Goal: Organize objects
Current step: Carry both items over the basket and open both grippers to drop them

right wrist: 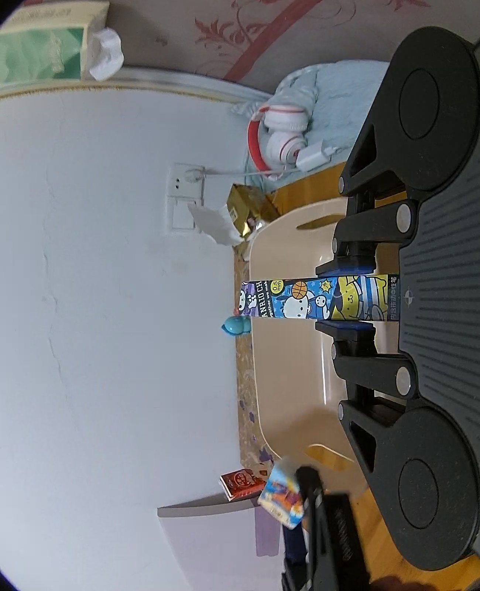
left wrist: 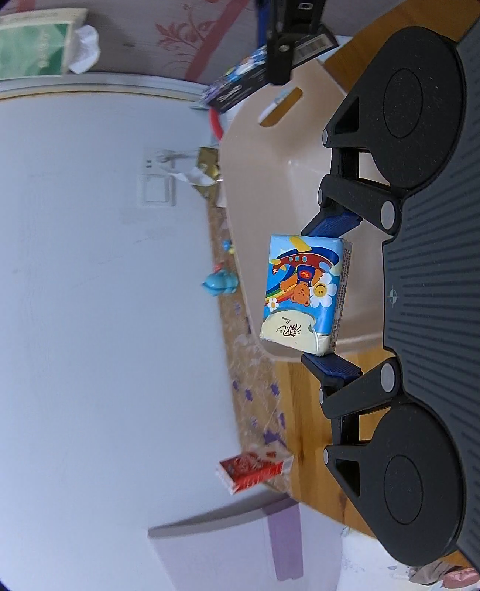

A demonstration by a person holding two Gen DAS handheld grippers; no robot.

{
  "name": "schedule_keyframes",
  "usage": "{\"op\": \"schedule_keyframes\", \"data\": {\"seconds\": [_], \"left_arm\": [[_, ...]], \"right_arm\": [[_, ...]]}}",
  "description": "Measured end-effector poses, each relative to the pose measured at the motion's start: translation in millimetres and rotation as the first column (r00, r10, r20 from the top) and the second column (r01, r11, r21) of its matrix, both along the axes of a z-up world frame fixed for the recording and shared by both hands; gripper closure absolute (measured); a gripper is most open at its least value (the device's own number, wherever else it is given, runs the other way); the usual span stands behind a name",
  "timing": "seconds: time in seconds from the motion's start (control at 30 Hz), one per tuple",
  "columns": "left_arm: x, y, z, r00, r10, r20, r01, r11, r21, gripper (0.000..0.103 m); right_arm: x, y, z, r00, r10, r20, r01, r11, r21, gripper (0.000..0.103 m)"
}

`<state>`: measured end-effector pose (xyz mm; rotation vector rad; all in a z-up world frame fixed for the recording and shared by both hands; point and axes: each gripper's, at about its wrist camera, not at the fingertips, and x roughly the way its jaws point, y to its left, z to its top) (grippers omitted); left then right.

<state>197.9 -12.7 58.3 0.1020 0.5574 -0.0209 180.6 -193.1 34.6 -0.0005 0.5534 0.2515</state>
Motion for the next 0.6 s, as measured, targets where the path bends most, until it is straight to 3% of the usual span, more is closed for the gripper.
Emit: {"op": "schedule_keyframes", "data": {"seconds": [0.33,0.53,0.6], "left_arm": [[60,-5,-49,0.978,-0.017,-0.209,0.01,0.999,-0.036,0.037],[63,-5,-57,0.979,-0.007,-0.205,0.006,1.0,-0.004,0.036],[60,-3,-54,0.98,-0.012,-0.197,0.007,1.0,-0.027,0.032]], "right_arm": [[60,13,-31,0.995,0.009,-0.104,-0.016,0.998,-0.063,0.081],[74,25,-53,0.983,0.022,-0.185,-0.044,0.992,-0.12,0.08],[73,26,-55,0.983,0.018,-0.183,-0.041,0.991,-0.127,0.069]]}}
